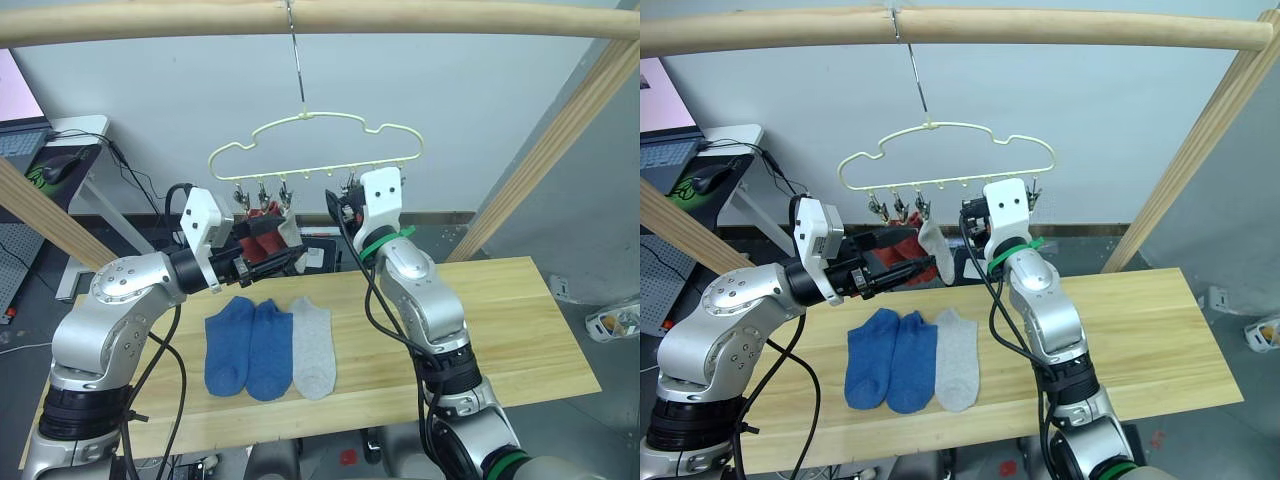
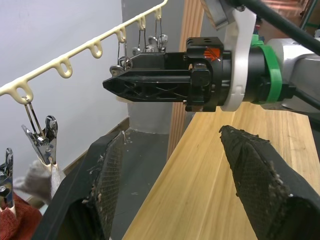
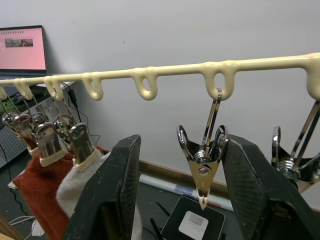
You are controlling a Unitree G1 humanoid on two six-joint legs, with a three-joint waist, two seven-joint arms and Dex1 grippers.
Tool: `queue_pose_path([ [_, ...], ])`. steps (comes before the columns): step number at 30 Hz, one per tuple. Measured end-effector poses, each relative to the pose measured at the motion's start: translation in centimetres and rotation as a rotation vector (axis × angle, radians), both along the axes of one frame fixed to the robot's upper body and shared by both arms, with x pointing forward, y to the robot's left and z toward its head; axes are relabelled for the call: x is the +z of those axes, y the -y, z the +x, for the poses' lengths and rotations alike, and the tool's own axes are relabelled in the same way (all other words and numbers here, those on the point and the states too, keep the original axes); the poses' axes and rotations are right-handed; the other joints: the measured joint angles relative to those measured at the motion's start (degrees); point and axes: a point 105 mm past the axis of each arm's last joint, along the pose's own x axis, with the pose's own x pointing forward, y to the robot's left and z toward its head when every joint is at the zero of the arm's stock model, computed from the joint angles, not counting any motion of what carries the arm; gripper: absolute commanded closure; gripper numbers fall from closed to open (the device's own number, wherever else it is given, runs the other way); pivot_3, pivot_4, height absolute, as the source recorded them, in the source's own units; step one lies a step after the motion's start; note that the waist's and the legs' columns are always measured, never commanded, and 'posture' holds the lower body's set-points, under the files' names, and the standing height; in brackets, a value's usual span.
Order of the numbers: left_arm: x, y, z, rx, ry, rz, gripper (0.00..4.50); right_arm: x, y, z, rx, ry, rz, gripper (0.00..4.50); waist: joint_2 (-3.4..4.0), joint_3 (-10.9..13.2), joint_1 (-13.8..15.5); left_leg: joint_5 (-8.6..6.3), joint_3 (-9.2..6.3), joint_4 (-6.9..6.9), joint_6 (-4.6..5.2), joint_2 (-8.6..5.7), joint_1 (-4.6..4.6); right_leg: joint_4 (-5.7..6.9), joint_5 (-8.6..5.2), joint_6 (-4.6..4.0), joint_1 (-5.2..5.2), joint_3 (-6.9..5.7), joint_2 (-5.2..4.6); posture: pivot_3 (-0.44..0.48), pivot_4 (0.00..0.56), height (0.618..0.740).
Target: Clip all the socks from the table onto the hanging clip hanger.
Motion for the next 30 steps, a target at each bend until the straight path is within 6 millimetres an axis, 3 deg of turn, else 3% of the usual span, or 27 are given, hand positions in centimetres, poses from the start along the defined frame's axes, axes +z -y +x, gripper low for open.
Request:
queue_pose_path([
  [19,0.24,0.28,-0.22,-0.005,0.009,0.003,1.21,0.50,-0.25,0.46,0.003,0.037,0.006,2.02,0.00,0.00,0.00,0.00,0.00,0.00,0.00,0.01,0.00,0.00,0.00,0.00,0.00,0.01,-0.01,-0.116,0.180,0.740],
  [22,0.24,0.27,-0.21,-0.004,0.009,0.003,1.21,0.46,-0.25,0.49,0.003,0.037,0.006,2.55,0.00,0.00,0.01,0.00,0.00,0.00,0.00,0.01,0.00,0.00,0.00,0.00,0.00,0.00,-0.01,-0.116,0.178,0.740],
  [27,0.23,0.27,-0.21,-0.004,0.009,0.003,1.21,0.68,-0.23,0.51,0.003,0.046,0.009,4.13,0.00,0.00,0.00,0.00,0.00,0.00,0.00,0.01,0.00,0.00,0.00,0.00,0.00,0.00,-0.01,-0.116,0.178,0.740],
  [30,-0.15,0.08,-0.21,0.011,-0.004,0.000,1.21,0.70,-0.22,0.52,0.002,0.049,0.010,4.49,0.00,0.00,-0.01,0.00,0.00,0.00,0.00,0.01,0.00,0.00,0.00,0.00,-0.01,0.02,-0.01,-0.116,0.181,0.740],
])
